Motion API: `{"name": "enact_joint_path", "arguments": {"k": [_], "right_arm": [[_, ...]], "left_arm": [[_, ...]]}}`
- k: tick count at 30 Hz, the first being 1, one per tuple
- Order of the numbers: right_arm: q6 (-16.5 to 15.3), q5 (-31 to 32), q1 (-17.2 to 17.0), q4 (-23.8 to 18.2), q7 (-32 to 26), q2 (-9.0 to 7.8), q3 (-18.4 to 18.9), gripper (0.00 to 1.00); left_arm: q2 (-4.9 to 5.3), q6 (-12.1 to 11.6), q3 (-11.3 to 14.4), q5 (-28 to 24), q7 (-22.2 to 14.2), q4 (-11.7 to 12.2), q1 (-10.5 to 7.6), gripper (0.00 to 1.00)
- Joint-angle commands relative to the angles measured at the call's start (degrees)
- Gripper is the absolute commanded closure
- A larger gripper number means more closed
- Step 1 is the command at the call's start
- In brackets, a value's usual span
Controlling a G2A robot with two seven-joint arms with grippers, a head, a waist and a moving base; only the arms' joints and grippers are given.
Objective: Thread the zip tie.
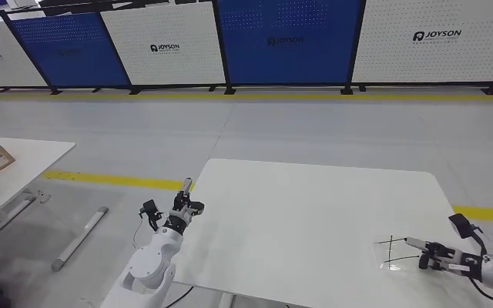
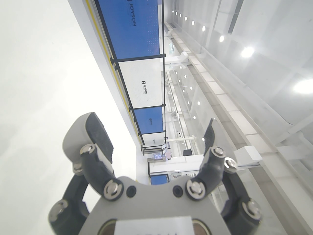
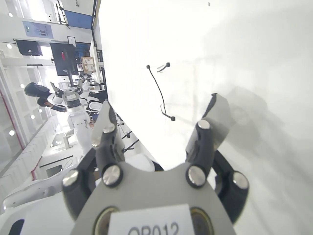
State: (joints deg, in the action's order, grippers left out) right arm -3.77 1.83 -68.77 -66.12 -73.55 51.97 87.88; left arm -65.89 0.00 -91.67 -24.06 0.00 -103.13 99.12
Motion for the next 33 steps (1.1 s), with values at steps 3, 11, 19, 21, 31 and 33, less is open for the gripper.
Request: {"name": "enact_joint_path", "arguments": {"k": [3, 11, 19, 21, 31, 33], "right_arm": [[-1.1, -0.2, 0.6, 2.1, -0.6, -0.16, -0.4, 0.52], [-3.0, -1.3, 0.1, 3.0, -1.2, -0.73, 0.3, 0.56], [-3.1, -2.3, -0.6, 2.4, -1.0, -1.15, 0.5, 0.72], [-3.0, -2.2, -0.6, 2.3, -1.0, -1.25, 0.4, 0.72], [-2.6, -2.6, -0.3, 2.4, -0.6, -1.51, -0.7, 0.80], [-2.4, -2.6, -0.2, 2.5, -0.5, -1.53, -1.0, 0.79]], "left_arm": [[0.00, 0.0, 0.0, 0.0, 0.0, 0.0, 0.00, 0.00], [0.00, 0.0, 0.0, 0.0, 0.0, 0.0, 0.00, 0.00], [0.00, 0.0, 0.0, 0.0, 0.0, 0.0, 0.00, 0.00], [0.00, 0.0, 0.0, 0.0, 0.0, 0.0, 0.00, 0.00], [0.00, 0.0, 0.0, 0.0, 0.0, 0.0, 0.00, 0.00], [0.00, 0.0, 0.0, 0.0, 0.0, 0.0, 0.00, 0.00]]}}
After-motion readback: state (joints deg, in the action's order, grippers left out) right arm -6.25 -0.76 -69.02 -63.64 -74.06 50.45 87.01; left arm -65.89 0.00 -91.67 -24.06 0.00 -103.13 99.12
